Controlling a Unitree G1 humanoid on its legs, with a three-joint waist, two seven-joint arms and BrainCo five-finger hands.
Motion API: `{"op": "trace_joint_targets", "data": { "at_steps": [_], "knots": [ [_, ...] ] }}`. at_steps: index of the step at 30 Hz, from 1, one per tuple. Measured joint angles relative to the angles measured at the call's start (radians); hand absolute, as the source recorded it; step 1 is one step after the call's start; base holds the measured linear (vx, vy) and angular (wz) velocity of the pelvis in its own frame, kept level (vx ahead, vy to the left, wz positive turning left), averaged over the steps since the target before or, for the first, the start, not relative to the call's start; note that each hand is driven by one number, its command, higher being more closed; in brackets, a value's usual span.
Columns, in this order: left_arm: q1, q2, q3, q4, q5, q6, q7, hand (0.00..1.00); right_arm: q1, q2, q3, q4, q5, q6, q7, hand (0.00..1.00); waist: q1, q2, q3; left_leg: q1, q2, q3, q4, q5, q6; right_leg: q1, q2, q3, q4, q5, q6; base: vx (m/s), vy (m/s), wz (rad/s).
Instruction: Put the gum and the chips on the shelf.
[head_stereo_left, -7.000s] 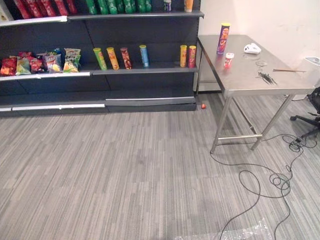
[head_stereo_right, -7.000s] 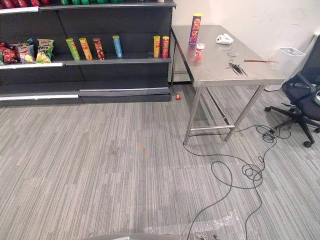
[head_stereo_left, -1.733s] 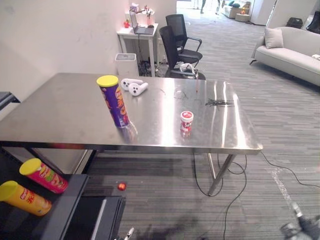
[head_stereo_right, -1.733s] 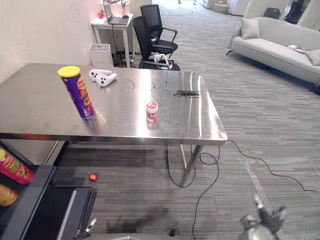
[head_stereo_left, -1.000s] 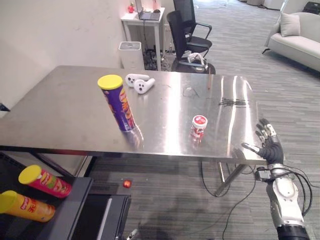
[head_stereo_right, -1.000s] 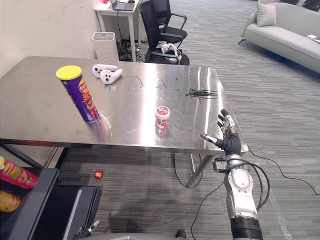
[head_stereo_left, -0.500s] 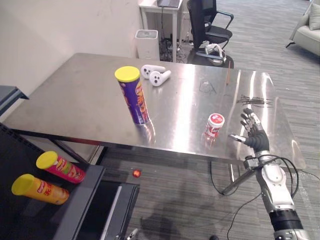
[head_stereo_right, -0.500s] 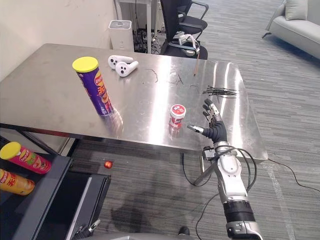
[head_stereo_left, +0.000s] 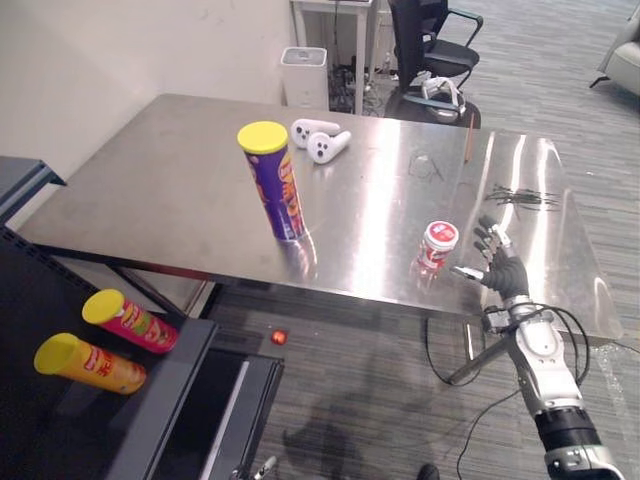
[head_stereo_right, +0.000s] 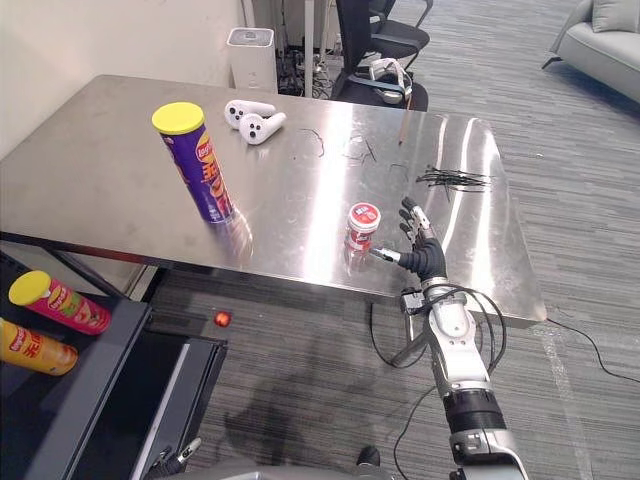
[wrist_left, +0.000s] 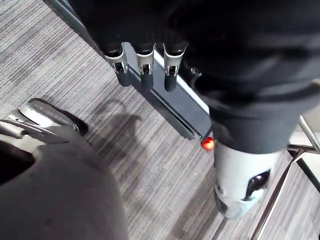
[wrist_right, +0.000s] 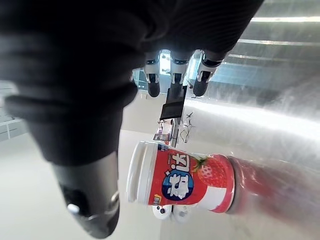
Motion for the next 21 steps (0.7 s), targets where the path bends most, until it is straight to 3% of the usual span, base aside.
{"op": "trace_joint_targets", "data": {
  "at_steps": [11, 21],
  "knots": [
    [0.002, 0.003, -0.010, -0.009, -0.002, 0.000, 0.001, 0.00, -0.056, 0.000, 0.010, 0.018, -0.003, 0.010, -0.001, 0.00, 0.001, -0.005, 0.028, -0.033, -0.005, -0.024, -0.004, 0.006, 0.009, -0.020, 0.000, -0.016, -0.008, 0.006, 0.004, -0.07, -0.048, 0.06],
    [0.001, 0.006, -0.017, -0.019, -0.001, 0.000, -0.002, 0.00, -0.092, -0.001, 0.041, 0.040, -0.039, 0.014, -0.002, 0.00, 0.021, -0.012, 0.032, -0.051, -0.015, -0.027, -0.026, 0.019, 0.028, -0.032, -0.005, -0.018, -0.035, 0.034, 0.010, -0.09, -0.036, 0.01]
  ]
}}
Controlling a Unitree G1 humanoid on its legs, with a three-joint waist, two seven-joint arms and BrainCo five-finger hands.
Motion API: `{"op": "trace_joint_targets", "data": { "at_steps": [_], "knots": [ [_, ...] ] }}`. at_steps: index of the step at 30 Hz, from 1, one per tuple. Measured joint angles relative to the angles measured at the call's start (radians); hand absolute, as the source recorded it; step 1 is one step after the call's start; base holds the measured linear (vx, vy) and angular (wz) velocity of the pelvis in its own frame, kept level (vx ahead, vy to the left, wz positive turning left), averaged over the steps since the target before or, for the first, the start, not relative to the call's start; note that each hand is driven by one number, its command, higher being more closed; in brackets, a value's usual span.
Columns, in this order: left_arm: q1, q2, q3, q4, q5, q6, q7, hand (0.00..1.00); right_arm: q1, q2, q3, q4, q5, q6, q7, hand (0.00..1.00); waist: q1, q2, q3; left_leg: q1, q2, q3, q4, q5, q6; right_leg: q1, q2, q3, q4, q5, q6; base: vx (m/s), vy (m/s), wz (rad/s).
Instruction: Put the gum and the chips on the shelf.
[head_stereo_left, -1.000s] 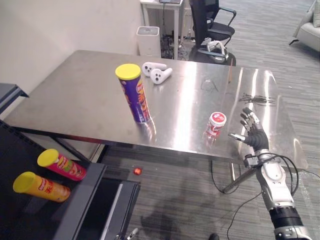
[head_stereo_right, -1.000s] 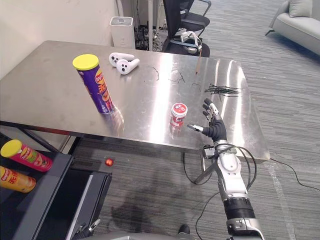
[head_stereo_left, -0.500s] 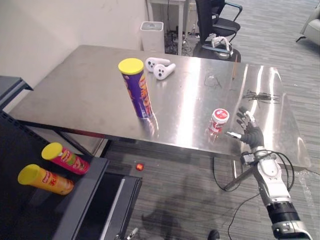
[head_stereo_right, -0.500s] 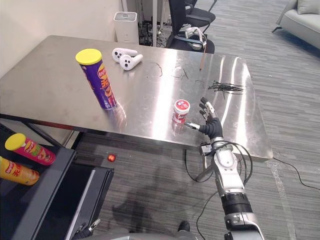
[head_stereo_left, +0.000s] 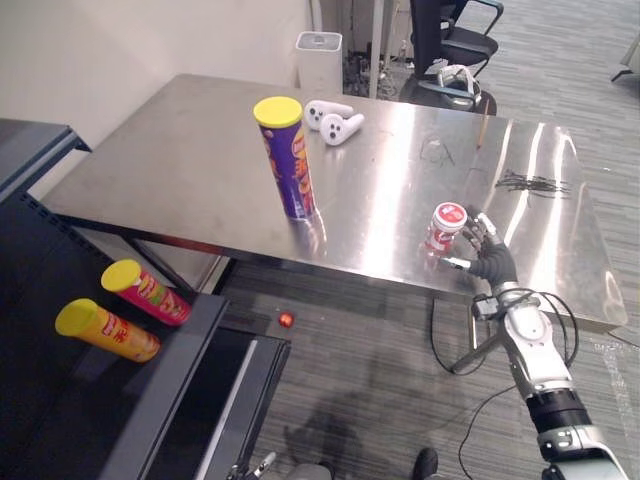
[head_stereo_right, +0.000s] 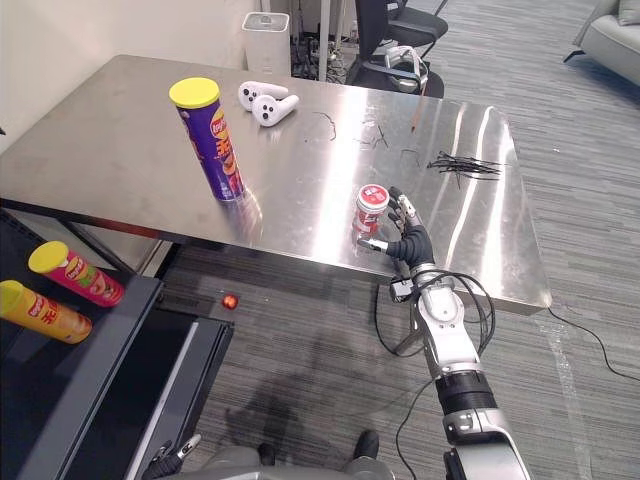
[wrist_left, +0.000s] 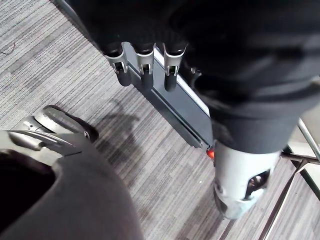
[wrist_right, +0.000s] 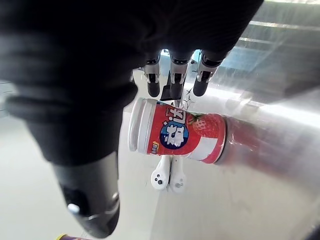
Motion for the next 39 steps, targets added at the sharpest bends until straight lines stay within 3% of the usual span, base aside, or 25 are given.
{"op": "trace_joint_targets", "data": {
  "at_steps": [7, 39],
  "knots": [
    [0.003, 0.015, -0.002, 0.001, 0.001, 0.001, 0.000, 0.00, -0.021, 0.000, 0.003, 0.039, 0.000, 0.018, -0.017, 0.00, 0.004, -0.016, 0.012, -0.011, -0.008, -0.023, -0.032, 0.033, -0.005, -0.022, -0.002, -0.003, 0.001, 0.007, 0.001, -0.09, -0.045, 0.04],
    [0.028, 0.018, -0.002, 0.000, 0.000, 0.001, -0.001, 0.00, -0.095, 0.000, 0.002, 0.120, 0.001, 0.025, -0.105, 0.00, 0.029, -0.019, 0.012, -0.019, -0.022, -0.053, -0.031, 0.038, 0.000, -0.020, -0.011, -0.021, 0.001, 0.010, 0.002, -0.01, -0.003, 0.01]
  ]
}}
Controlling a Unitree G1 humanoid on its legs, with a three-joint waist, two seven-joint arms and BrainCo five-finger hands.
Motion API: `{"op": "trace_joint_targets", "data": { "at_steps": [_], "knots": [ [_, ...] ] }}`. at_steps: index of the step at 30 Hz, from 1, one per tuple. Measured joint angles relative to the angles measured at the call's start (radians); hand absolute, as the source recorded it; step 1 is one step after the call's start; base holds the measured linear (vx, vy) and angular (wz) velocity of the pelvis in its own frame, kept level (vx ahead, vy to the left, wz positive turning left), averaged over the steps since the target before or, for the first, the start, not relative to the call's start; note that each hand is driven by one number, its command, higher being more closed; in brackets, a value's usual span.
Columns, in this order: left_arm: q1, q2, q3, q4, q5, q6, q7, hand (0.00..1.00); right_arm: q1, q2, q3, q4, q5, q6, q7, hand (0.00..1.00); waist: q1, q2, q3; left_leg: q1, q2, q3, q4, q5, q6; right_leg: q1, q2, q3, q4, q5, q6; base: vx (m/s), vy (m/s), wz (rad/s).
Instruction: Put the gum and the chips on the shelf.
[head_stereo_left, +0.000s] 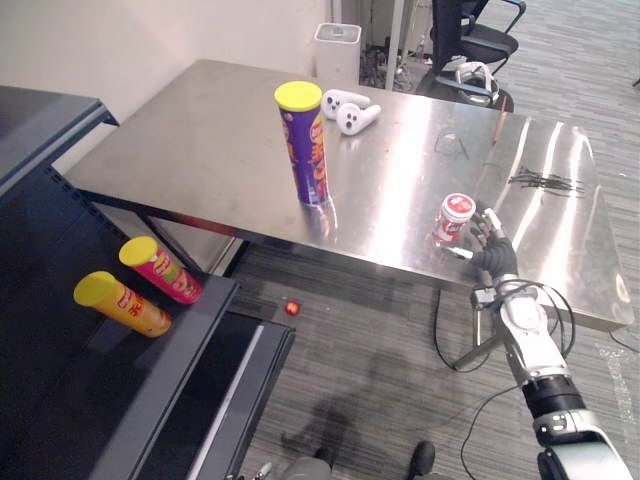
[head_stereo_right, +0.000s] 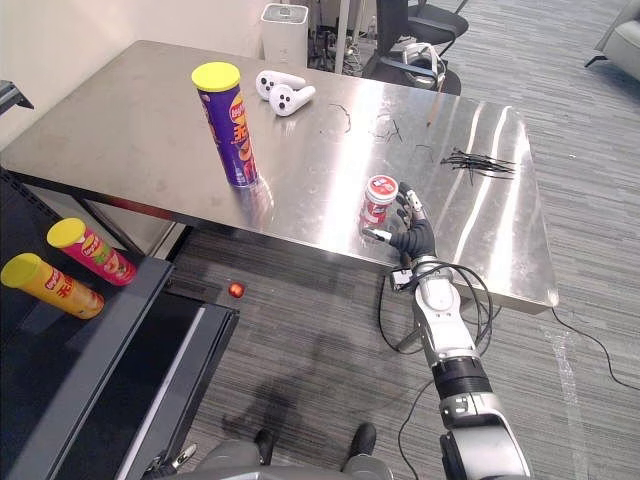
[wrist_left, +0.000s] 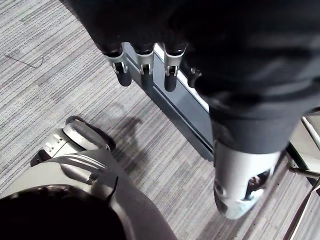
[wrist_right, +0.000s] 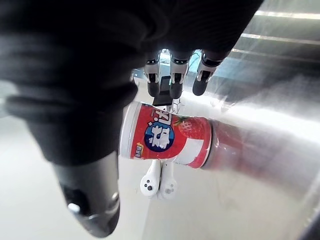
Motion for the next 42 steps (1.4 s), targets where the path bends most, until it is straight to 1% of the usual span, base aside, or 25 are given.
{"op": "trace_joint_targets", "data": {
  "at_steps": [6, 7, 9, 12, 17, 19, 27, 32, 35, 37, 38, 39, 42],
  "knots": [
    [0.000, 0.000, 0.001, 0.000, 0.000, 0.000, 0.000, 0.00, -0.036, 0.000, -0.001, 0.022, 0.001, 0.004, -0.033, 0.00, 0.005, 0.000, 0.000, -0.001, -0.002, -0.004, 0.000, 0.001, 0.001, 0.001, -0.002, -0.004, 0.000, 0.000, 0.000, 0.00, 0.000, 0.00],
    [0.000, 0.000, 0.001, 0.000, -0.001, 0.000, 0.000, 0.00, -0.047, 0.000, -0.004, 0.040, 0.001, 0.006, -0.041, 1.00, 0.006, 0.000, 0.001, -0.001, -0.003, -0.004, 0.000, 0.002, 0.002, 0.002, -0.002, -0.005, 0.000, 0.000, 0.000, 0.00, 0.000, 0.00],
    [0.000, -0.001, 0.001, 0.000, -0.001, 0.000, 0.000, 0.00, -0.055, 0.000, -0.006, 0.056, 0.002, 0.006, -0.055, 1.00, 0.012, 0.001, 0.004, -0.001, -0.003, -0.007, 0.000, 0.003, 0.002, 0.002, -0.002, -0.006, 0.001, 0.000, 0.000, 0.00, 0.000, 0.00],
    [-0.001, -0.001, 0.001, -0.005, -0.001, -0.001, 0.000, 0.00, -0.079, 0.000, -0.008, 0.081, 0.010, 0.011, -0.072, 1.00, 0.022, 0.001, 0.025, -0.003, -0.004, -0.017, 0.000, 0.007, 0.000, 0.004, -0.003, -0.013, 0.002, 0.000, 0.000, -0.02, -0.011, 0.07],
    [0.002, -0.005, 0.001, -0.020, -0.001, -0.001, 0.001, 0.00, -0.128, 0.000, -0.007, 0.116, 0.011, 0.011, -0.072, 1.00, 0.030, 0.004, 0.037, -0.016, -0.005, -0.032, 0.000, 0.015, -0.003, 0.000, -0.003, -0.029, 0.002, 0.000, 0.000, -0.02, -0.016, 0.10],
    [0.001, -0.008, 0.001, -0.026, -0.001, -0.001, 0.000, 0.00, -0.129, 0.000, -0.004, 0.116, 0.011, 0.011, -0.070, 1.00, 0.046, 0.006, 0.039, -0.015, -0.005, -0.031, 0.000, 0.015, -0.003, 0.000, -0.004, -0.028, 0.002, 0.000, 0.000, 0.00, 0.000, 0.00],
    [0.001, -0.008, 0.001, -0.030, -0.001, -0.001, 0.000, 0.00, -0.137, 0.001, 0.007, 0.114, 0.009, 0.010, -0.068, 1.00, 0.049, 0.005, 0.044, -0.015, -0.006, -0.031, -0.001, 0.015, -0.003, 0.000, -0.004, -0.028, 0.003, 0.000, 0.000, 0.00, 0.000, 0.00],
    [0.001, -0.008, 0.001, -0.031, -0.001, -0.001, 0.000, 0.00, -0.138, 0.002, 0.033, 0.100, -0.002, -0.001, -0.070, 1.00, 0.048, 0.005, 0.046, -0.015, -0.005, -0.026, -0.003, 0.015, -0.003, -0.003, -0.004, -0.023, 0.003, 0.000, 0.000, -0.01, -0.003, -0.02],
    [0.001, -0.008, 0.003, -0.032, 0.000, -0.001, 0.003, 0.00, -0.128, 0.015, 0.036, 0.001, -0.038, 0.000, -0.072, 1.00, 0.047, 0.004, 0.047, -0.014, -0.003, -0.020, -0.006, 0.015, -0.003, -0.009, -0.003, -0.016, 0.003, 0.000, 0.000, 0.00, -0.003, -0.07],
    [0.002, -0.008, 0.004, -0.038, 0.003, -0.001, 0.005, 0.00, -0.121, 0.019, 0.036, -0.113, -0.055, -0.003, -0.071, 1.00, 0.045, 0.003, 0.046, -0.011, -0.001, -0.015, -0.011, 0.015, -0.003, -0.010, -0.002, -0.011, 0.003, 0.000, 0.000, 0.00, 0.000, -0.07],
    [0.002, -0.008, 0.004, -0.039, 0.003, -0.001, 0.005, 0.00, -0.121, 0.019, 0.035, -0.138, -0.064, -0.003, -0.070, 1.00, 0.044, 0.002, 0.046, -0.009, -0.001, -0.013, -0.013, 0.015, -0.003, -0.010, -0.002, -0.009, 0.003, 0.000, 0.000, 0.00, 0.001, -0.12],
    [0.002, -0.010, 0.013, -0.040, 0.003, -0.001, 0.005, 0.00, -0.117, 0.019, 0.035, -0.211, -0.070, -0.003, -0.063, 1.00, 0.045, -0.001, 0.045, -0.001, 0.001, -0.001, -0.017, 0.015, -0.004, -0.009, -0.002, -0.001, 0.003, 0.000, 0.000, 0.01, 0.002, -0.13],
    [0.003, -0.016, 0.033, -0.040, 0.003, -0.001, 0.005, 0.00, -0.102, 0.018, 0.032, -0.283, -0.067, -0.008, -0.033, 1.00, 0.041, -0.006, 0.043, 0.007, 0.001, 0.005, -0.017, 0.014, -0.004, -0.006, -0.002, 0.006, 0.003, 0.000, 0.000, 0.00, 0.000, -0.10]
  ]
}}
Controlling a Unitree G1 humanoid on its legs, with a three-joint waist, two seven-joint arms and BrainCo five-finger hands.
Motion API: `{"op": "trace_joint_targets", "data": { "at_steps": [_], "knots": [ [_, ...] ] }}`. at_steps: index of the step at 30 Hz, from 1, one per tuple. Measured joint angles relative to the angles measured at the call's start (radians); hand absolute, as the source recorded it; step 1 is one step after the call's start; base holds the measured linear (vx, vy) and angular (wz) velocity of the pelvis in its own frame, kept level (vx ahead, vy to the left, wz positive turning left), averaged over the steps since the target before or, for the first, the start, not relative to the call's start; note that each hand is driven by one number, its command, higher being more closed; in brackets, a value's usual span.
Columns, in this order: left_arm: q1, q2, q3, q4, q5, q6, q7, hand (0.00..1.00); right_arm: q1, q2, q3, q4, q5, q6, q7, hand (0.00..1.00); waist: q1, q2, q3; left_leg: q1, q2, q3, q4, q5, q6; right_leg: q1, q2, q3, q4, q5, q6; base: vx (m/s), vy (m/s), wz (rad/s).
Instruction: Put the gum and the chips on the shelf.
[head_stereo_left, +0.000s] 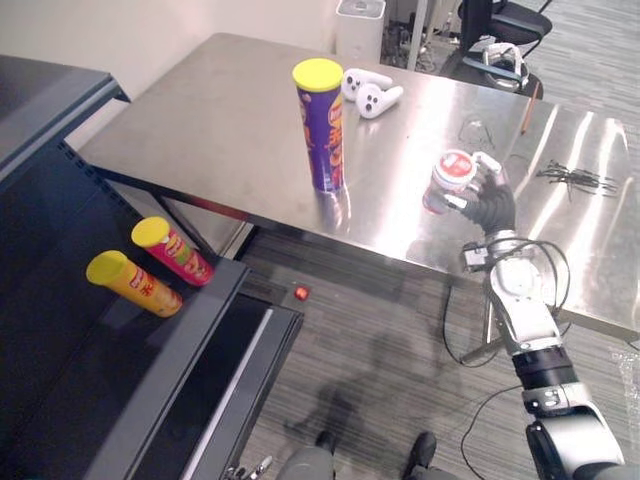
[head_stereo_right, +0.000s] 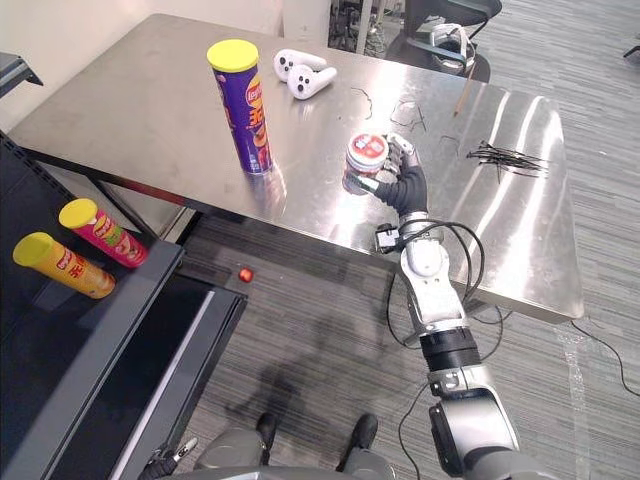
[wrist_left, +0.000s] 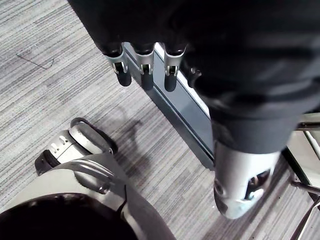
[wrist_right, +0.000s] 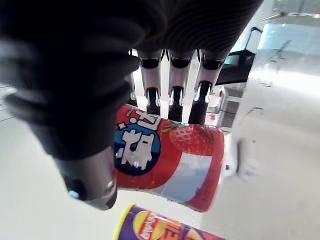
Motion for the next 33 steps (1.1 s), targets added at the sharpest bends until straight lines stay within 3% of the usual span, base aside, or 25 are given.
{"op": "trace_joint_targets", "data": {
  "at_steps": [7, 9, 11, 17, 24, 28, 33],
  "knots": [
    [0.009, -0.003, 0.039, 0.003, 0.000, 0.000, -0.005, 0.00, 0.129, -0.014, 0.001, -0.160, 0.078, -0.001, 0.130, 1.00, -0.024, -0.030, -0.016, 0.024, 0.007, 0.040, 0.000, -0.008, -0.001, 0.004, 0.005, 0.039, -0.001, 0.004, 0.000, -0.02, -0.006, -0.17],
    [0.011, -0.003, 0.039, 0.006, -0.001, 0.000, -0.005, 0.00, 0.154, -0.019, 0.002, -0.170, 0.089, -0.001, 0.157, 1.00, -0.026, -0.031, -0.023, 0.030, 0.011, 0.054, 0.003, -0.017, -0.002, 0.002, 0.009, 0.051, -0.003, 0.007, 0.000, -0.04, -0.008, -0.23],
    [0.019, -0.002, 0.039, 0.016, -0.002, 0.000, -0.004, 0.00, 0.189, -0.019, 0.004, -0.185, 0.125, -0.001, 0.181, 1.00, -0.048, -0.032, -0.043, 0.030, 0.011, 0.056, 0.003, -0.020, -0.002, 0.000, 0.009, 0.058, -0.003, 0.007, 0.000, -0.03, -0.006, -0.08],
    [0.028, -0.002, 0.038, 0.020, -0.003, 0.001, -0.001, 0.00, 0.265, -0.020, 0.006, -0.217, 0.161, -0.002, 0.212, 1.00, -0.051, -0.032, -0.084, 0.030, 0.025, 0.074, 0.003, -0.025, -0.004, -0.010, 0.019, 0.074, -0.003, 0.007, 0.000, 0.00, -0.012, -0.10],
    [0.028, -0.004, 0.025, 0.021, -0.022, 0.005, 0.003, 0.00, 0.296, -0.041, 0.016, -0.209, 0.188, -0.001, 0.219, 1.00, -0.052, -0.019, -0.096, 0.033, 0.022, 0.023, 0.020, -0.025, -0.004, 0.027, 0.020, 0.026, 0.001, 0.000, -0.008, 0.00, -0.015, 0.21],
    [0.031, -0.013, 0.025, 0.021, -0.059, 0.016, 0.010, 0.00, 0.296, -0.038, 0.069, -0.196, 0.195, 0.002, 0.217, 1.00, -0.043, -0.012, -0.095, 0.029, 0.026, -0.040, 0.041, -0.022, -0.008, 0.042, 0.013, -0.033, 0.079, -0.056, -0.014, -0.05, -0.037, 0.45],
    [0.035, -0.022, 0.024, 0.019, -0.053, 0.013, 0.011, 0.00, 0.234, -0.033, 0.121, -0.187, 0.193, 0.012, 0.215, 1.00, -0.022, 0.022, -0.081, -0.013, 0.032, -0.115, 0.062, -0.005, -0.026, 0.061, 0.017, -0.119, 0.087, -0.072, -0.022, -0.08, -0.052, 0.51]
  ]
}}
